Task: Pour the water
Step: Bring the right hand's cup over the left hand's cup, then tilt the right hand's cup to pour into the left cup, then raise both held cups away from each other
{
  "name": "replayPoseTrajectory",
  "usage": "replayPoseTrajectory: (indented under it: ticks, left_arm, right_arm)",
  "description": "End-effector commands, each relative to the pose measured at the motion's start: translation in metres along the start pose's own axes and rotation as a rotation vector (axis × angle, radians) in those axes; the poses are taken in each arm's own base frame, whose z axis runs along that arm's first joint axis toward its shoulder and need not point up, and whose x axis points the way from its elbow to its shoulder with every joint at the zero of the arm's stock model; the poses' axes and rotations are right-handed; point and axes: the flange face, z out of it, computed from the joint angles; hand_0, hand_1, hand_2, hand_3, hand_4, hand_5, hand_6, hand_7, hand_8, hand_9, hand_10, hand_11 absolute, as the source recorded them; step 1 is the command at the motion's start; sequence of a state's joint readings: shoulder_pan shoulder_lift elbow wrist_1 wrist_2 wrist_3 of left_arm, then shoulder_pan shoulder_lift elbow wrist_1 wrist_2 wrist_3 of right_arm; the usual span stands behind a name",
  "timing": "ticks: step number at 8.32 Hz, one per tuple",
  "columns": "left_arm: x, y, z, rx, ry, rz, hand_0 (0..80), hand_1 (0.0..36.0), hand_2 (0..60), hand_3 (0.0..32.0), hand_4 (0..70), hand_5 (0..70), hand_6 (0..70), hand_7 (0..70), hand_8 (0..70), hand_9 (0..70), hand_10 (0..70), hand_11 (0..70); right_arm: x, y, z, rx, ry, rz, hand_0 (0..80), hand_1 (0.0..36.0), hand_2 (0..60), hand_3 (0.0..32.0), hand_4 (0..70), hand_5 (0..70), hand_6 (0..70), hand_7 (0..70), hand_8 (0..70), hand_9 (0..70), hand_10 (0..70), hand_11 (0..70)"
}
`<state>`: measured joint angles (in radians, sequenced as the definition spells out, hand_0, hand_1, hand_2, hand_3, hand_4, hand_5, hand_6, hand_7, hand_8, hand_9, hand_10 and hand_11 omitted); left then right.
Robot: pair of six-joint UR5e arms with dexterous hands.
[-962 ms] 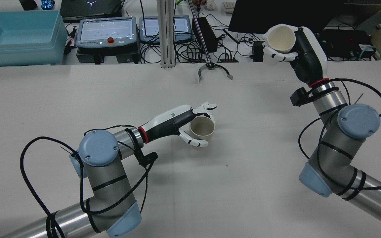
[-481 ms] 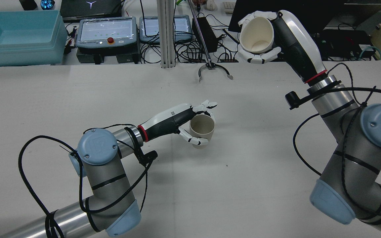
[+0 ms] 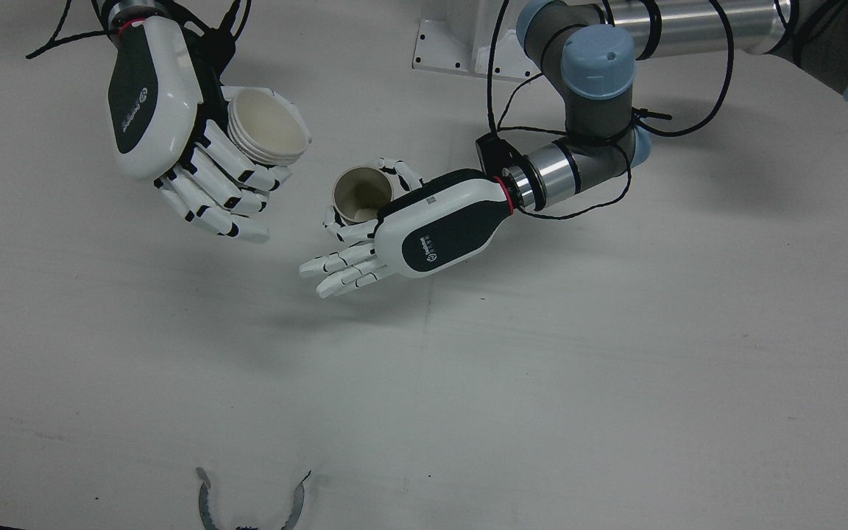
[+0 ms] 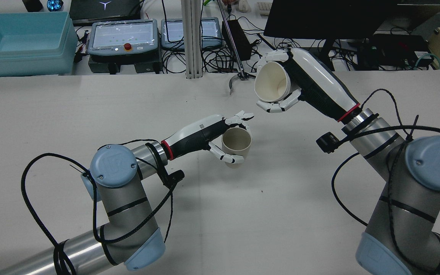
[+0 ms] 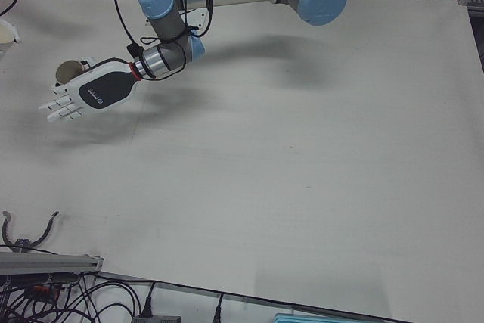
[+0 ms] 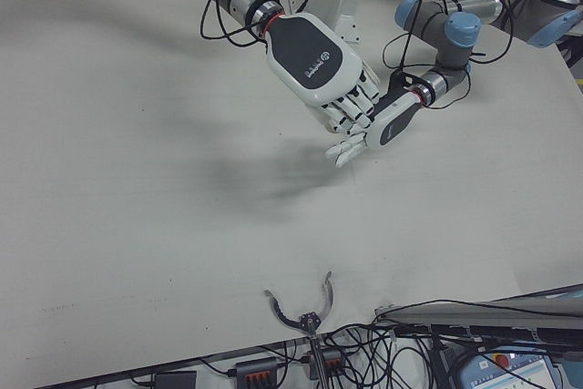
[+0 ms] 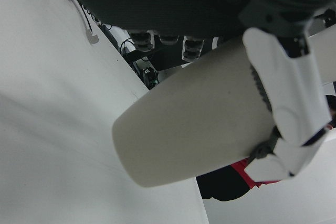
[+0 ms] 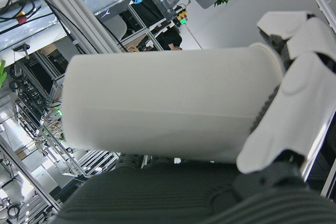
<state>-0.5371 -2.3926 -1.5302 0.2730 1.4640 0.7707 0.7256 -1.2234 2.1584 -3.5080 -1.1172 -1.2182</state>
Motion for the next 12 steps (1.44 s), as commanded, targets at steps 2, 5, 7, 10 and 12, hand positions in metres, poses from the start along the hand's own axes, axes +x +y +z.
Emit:
replayPoseTrajectory:
  ticks: [2,5,7,10,12]
  left_arm:
    - [0.006,-0.003,0.001,0.003,0.007,0.003,33.7,36.0,60.0,0.0,25.0,45.5,3.9,9.2,0.0,0.4,2.8,5.9]
    - [0.012,0.001,0.001,-0.009,0.009,0.006,36.2,36.0,60.0,0.0,25.1,46.0,3.9,9.4,0.0,0.4,2.6,5.7]
    - [0.044,0.003,-0.007,-0.004,0.039,0.018,35.4,36.0,60.0,0.0,24.8,45.2,3.7,9.2,0.0,0.4,2.6,5.6]
    - [0.118,-0.065,-0.048,0.091,0.098,-0.015,35.7,36.0,60.0,0.0,23.8,44.7,3.7,8.9,0.0,0.3,2.6,5.6]
    - [0.122,-0.119,-0.094,0.183,0.103,-0.063,37.5,36.0,60.0,0.0,23.3,44.8,3.8,9.1,0.0,0.4,2.5,5.6]
  right_arm:
    - [0.016,0.031,-0.008,-0.053,0.050,-0.051,51.5,36.0,60.0,0.0,34.6,70.0,47.6,63.2,26.2,36.0,29.3,44.8]
    - [0.015,0.036,-0.003,-0.054,0.042,-0.064,52.6,36.0,60.0,0.0,36.4,70.0,48.0,65.1,26.2,36.4,29.4,44.9]
    - [-0.021,0.003,0.001,0.072,-0.057,-0.047,50.5,36.0,60.0,0.0,31.2,70.0,45.6,59.8,25.7,35.2,30.9,46.6]
    - [-0.008,-0.089,-0.015,0.336,-0.125,0.084,48.2,36.0,60.0,0.0,29.4,58.3,43.8,53.4,28.7,39.3,35.5,52.0]
    - [-0.006,-0.146,-0.037,0.469,-0.190,0.165,48.2,36.0,60.0,0.0,30.7,58.5,44.9,53.0,29.6,40.1,37.1,54.0]
